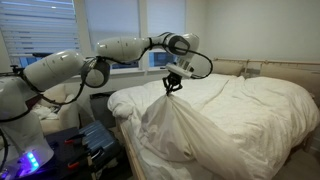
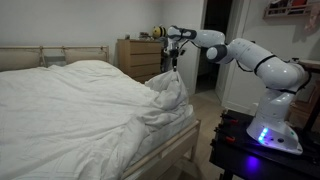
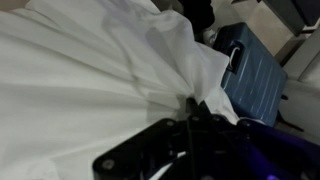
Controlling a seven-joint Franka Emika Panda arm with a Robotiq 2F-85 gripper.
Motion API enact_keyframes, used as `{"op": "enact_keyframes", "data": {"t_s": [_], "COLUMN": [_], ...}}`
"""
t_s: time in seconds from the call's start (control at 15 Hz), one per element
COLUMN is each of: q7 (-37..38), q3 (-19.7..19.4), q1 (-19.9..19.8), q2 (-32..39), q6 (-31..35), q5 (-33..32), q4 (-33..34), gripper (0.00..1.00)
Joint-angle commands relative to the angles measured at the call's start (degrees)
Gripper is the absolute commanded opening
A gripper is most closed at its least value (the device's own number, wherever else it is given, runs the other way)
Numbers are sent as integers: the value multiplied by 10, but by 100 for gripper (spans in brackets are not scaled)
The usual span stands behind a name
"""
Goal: Completely cover the white blanket over the bed
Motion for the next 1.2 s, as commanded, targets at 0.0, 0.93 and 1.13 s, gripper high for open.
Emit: {"op": "enact_keyframes", "data": {"t_s": [0.0, 0.93, 1.13], "q7": [-45, -198, -233], "q3": [1, -26, -30], "q1": [4, -106, -139], "q2": [-32, -57, -64], "q6": [-59, -129, -141], "q5": [9, 0, -2], "q4": [-5, -1, -1], "gripper": [0, 0, 0]}}
